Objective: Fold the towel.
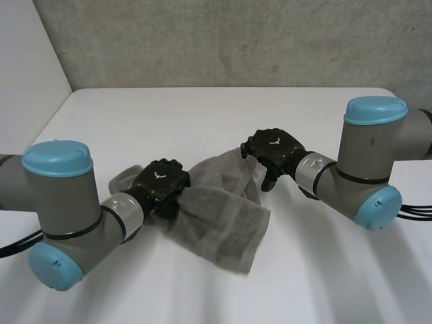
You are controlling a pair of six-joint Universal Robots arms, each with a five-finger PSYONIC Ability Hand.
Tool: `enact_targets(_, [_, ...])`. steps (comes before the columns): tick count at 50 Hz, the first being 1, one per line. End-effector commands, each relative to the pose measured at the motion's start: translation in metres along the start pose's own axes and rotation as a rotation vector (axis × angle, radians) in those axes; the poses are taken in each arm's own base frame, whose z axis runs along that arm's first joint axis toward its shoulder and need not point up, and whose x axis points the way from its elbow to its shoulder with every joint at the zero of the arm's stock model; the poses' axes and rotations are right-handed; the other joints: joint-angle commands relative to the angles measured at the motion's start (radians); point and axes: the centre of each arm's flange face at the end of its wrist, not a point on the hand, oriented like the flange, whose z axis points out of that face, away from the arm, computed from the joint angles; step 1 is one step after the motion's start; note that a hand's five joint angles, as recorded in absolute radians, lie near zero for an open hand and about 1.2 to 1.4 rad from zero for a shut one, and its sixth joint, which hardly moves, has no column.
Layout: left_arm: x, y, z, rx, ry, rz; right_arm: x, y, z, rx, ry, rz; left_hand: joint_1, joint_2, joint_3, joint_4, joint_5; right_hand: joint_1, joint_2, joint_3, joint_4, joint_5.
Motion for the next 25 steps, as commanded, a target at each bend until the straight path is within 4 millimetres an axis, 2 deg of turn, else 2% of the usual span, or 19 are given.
enact_targets(1, [0.000,-0.001,-0.003,0.003,0.005,-0.003,-0.005,0.012,0.014,0.002,-0.001,-0.003,0.253,0.286,-0.042,-0.056,0.072,-0.024,-0.027,-0.050,-0.078,0.008])
enact_targets(14, [0.003,-0.002,-0.012,0.001,0.009,-0.010,-0.020,0.024,0.033,0.018,-0.009,-0.022,0.253,0.286,-0.042,-0.056,0.072,0.170,0.167,-0.050,-0.078,0.202])
enact_targets(19, [0.005,-0.004,-0.017,0.007,0.010,-0.033,-0.021,0.027,0.040,0.026,-0.011,-0.023,0.253,0.286,-0.042,-0.056,0.072,0.346,0.343,-0.050,-0.078,0.378])
enact_targets(21, [0.005,-0.006,-0.020,0.010,0.008,-0.051,-0.023,0.024,0.042,0.036,-0.017,-0.017,0.247,0.281,-0.042,-0.056,0.067,0.647,0.643,-0.050,-0.078,0.679])
enact_targets(22, [0.005,-0.006,-0.020,0.010,0.008,-0.052,-0.023,0.024,0.042,0.036,-0.017,-0.017,0.247,0.281,-0.042,-0.056,0.067,0.649,0.645,-0.050,-0.078,0.680])
enact_targets(23, [0.005,-0.006,-0.021,0.011,0.008,-0.056,-0.024,0.020,0.042,0.047,-0.023,-0.010,0.233,0.266,-0.042,-0.056,0.052,0.832,0.828,-0.050,-0.078,0.864])
enact_targets(25, [0.005,-0.007,-0.021,0.014,0.007,-0.056,-0.023,0.016,0.041,0.057,-0.023,0.000,0.227,0.260,-0.042,-0.056,0.046,0.897,0.894,-0.050,-0.078,0.929])
